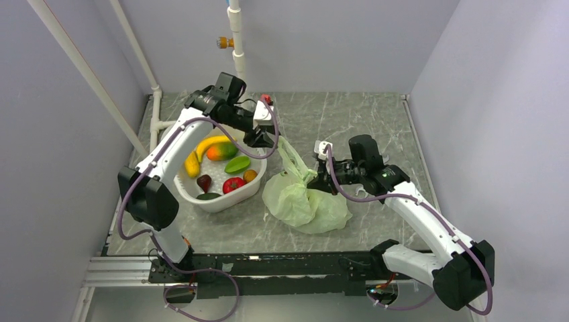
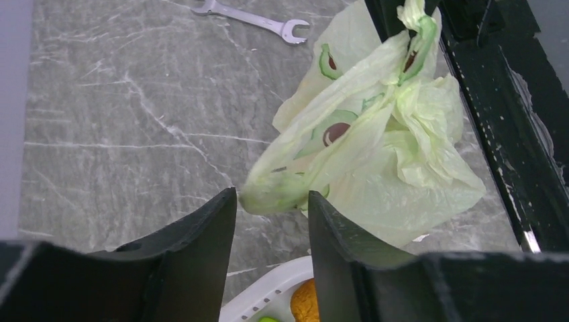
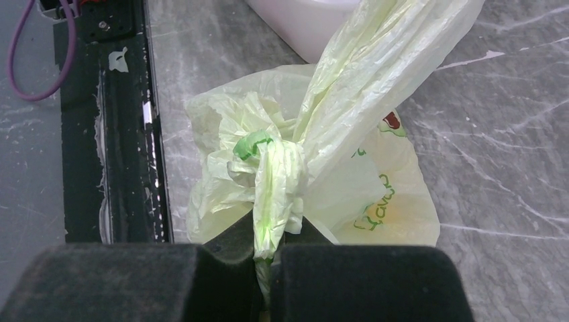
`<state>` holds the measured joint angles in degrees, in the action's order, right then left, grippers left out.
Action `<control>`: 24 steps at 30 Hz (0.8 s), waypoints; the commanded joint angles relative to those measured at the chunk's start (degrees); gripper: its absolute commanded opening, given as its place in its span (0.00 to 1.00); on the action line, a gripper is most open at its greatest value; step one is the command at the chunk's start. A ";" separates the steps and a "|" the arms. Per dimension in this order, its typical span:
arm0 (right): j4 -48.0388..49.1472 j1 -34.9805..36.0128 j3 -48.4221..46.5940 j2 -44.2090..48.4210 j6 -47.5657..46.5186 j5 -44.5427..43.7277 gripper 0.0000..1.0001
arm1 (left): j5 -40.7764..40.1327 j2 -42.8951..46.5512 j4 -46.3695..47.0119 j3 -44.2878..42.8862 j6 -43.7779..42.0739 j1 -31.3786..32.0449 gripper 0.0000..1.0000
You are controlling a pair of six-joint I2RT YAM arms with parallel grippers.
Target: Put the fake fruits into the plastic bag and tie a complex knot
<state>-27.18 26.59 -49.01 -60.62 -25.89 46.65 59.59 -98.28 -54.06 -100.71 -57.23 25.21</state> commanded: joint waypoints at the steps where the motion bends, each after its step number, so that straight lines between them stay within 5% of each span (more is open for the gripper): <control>1: 3.61 0.38 -0.12 0.88 -0.11 -1.08 0.00 | 3.99 -1.16 -11.36 -4.52 -9.45 0.28 0.43; 8: 5.19 0.40 0.46 0.63 2.40 -2.93 0.00 | 6.71 3.15 -9.14 -3.32 -5.49 0.32 0.00; 11: 7.57 0.37 1.45 1.01 5.97 -5.95 0.00 | 6.27 7.30 -1.12 0.73 3.17 0.69 0.00; 15: 12.35 0.33 2.74 1.35 15.98 -13.69 0.00 | 4.29 13.34 13.54 7.58 25.51 3.43 0.00; 21: 15.74 0.22 3.72 1.79 31.54 -22.47 0.00 | -14.38 23.07 32.51 25.75 49.79 17.86 0.00; 24: 16.15 0.01 4.14 2.96 34.86 -23.08 0.00 | -26.16 22.74 39.53 30.90 55.46 24.29 0.00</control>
<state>-14.87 26.81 -45.41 -60.16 -0.49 28.51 49.84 -75.83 -29.71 -75.18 -17.78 43.03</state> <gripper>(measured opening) 0.018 0.011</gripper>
